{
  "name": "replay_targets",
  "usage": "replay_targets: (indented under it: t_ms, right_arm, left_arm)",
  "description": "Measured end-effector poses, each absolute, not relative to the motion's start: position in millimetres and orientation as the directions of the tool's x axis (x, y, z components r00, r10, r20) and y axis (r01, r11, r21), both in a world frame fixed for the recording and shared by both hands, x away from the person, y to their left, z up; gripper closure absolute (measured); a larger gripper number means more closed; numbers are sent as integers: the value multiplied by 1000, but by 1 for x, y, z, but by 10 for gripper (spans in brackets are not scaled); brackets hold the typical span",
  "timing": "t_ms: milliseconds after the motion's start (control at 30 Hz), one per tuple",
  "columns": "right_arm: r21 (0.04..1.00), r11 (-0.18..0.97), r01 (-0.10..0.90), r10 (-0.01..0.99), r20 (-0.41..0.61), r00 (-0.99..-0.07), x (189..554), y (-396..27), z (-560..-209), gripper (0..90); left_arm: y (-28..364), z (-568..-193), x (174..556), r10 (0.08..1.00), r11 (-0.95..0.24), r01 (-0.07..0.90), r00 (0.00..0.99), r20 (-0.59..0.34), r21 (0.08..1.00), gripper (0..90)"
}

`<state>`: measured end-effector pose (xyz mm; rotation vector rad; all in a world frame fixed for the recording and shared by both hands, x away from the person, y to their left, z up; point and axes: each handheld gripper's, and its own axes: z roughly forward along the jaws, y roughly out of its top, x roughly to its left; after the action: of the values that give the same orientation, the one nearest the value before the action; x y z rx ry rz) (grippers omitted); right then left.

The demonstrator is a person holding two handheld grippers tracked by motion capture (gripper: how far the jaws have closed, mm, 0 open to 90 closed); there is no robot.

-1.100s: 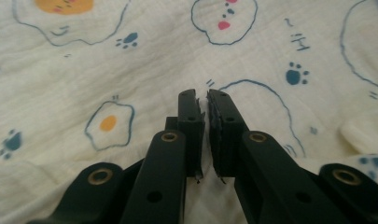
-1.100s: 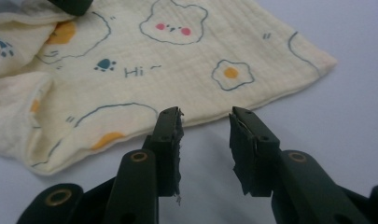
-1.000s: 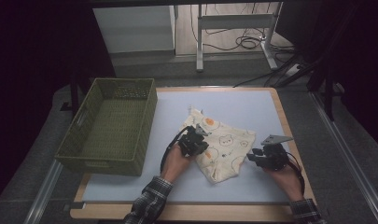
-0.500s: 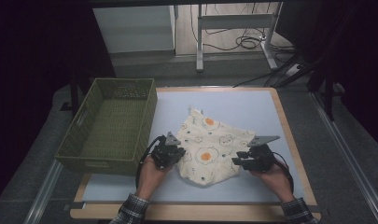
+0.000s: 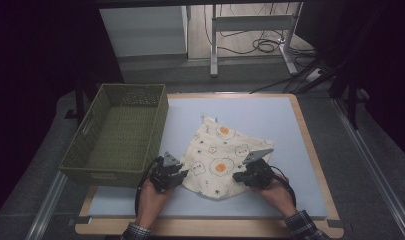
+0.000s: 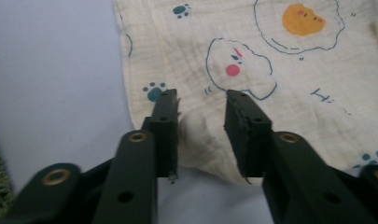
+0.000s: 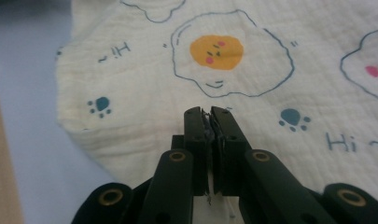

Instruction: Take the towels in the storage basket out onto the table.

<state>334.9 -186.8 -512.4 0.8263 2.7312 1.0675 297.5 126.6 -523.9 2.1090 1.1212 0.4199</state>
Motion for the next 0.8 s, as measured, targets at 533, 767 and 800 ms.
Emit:
replay_targets:
  t_ms: [533,767,800]
  right_arm:
    - [691,587,422,560,29,-828,270,-252,-490,736]
    - [707,493,506,711,8,-703,323,-276,-497,710]
    - [711,462,529,743,15,-669,340,-279,-502,708]
  left_arm:
    - [127,-520,289,829,-361,583,558,-35,728,504]
    - [133,-526,282,834,-352,595,549,-46,722,493]
    - [134,-528,281,833,-354,598,551,-48,719,493]
